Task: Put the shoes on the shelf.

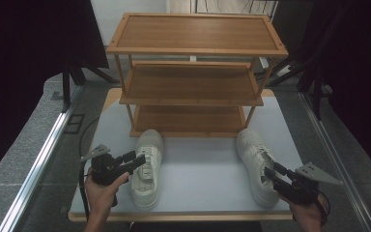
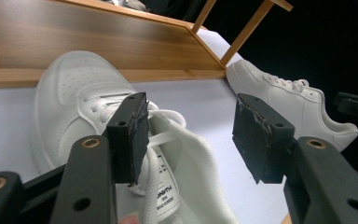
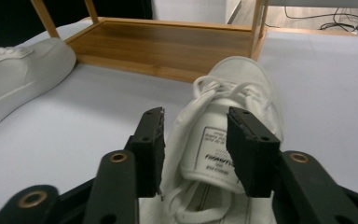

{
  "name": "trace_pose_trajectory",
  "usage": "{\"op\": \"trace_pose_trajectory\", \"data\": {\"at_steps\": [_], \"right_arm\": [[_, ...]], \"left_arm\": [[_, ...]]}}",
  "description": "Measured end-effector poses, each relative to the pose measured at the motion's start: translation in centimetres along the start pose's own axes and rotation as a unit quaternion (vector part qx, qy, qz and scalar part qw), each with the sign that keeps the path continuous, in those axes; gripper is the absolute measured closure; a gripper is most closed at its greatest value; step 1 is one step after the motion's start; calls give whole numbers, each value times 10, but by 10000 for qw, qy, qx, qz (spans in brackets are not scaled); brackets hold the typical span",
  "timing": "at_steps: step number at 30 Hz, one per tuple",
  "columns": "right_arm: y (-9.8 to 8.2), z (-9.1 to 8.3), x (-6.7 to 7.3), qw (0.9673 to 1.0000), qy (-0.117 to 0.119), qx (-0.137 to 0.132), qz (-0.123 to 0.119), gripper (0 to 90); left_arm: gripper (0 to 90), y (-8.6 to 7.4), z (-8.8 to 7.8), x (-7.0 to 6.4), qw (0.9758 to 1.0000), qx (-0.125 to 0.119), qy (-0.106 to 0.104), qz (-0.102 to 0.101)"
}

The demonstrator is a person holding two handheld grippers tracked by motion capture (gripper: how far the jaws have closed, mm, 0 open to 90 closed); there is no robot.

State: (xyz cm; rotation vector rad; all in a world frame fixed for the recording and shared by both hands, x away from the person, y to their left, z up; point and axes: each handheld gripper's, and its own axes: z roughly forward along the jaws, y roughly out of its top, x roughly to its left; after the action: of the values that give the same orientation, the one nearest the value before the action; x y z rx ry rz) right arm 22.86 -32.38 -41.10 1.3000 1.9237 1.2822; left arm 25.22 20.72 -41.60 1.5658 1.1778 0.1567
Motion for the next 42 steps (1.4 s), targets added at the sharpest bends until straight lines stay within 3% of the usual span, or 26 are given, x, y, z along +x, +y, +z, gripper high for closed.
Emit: {"op": "trace_pose_trajectory", "data": {"at_steps": [7, 10, 13, 17, 24, 33, 40, 42], "right_arm": [[2, 12, -11, 9999, -86, 46, 79, 528], [3, 13, -13, 10000, -32, -4, -17, 520], [4, 12, -13, 9996, -212, -25, -157, 505], [4, 12, -16, 9995, -241, -28, -184, 502], [-1, 18, -22, 9996, -278, 70, -65, 491], [2, 28, -25, 9995, -265, 147, -102, 488], [3, 36, -28, 9990, -345, 263, -110, 498], [2, 40, -30, 9986, -413, 317, -58, 506]], "left_arm": [[452, 1, 0, 1, 9999, 14, 153, 46], [451, 0, 1, 1, 9997, 45, 218, 70], [452, 0, 3, 2, 9995, 93, 297, 114], [451, -1, 5, 3, 9990, 154, 396, 166], [450, -3, 9, 6, 9977, 261, 577, 230], [448, -9, 19, 9, 9942, 502, 877, 356], [455, -15, 28, 10, 9882, 679, 1271, 521], [452, -16, 30, 10, 9879, 658, 1305, 525]]}}
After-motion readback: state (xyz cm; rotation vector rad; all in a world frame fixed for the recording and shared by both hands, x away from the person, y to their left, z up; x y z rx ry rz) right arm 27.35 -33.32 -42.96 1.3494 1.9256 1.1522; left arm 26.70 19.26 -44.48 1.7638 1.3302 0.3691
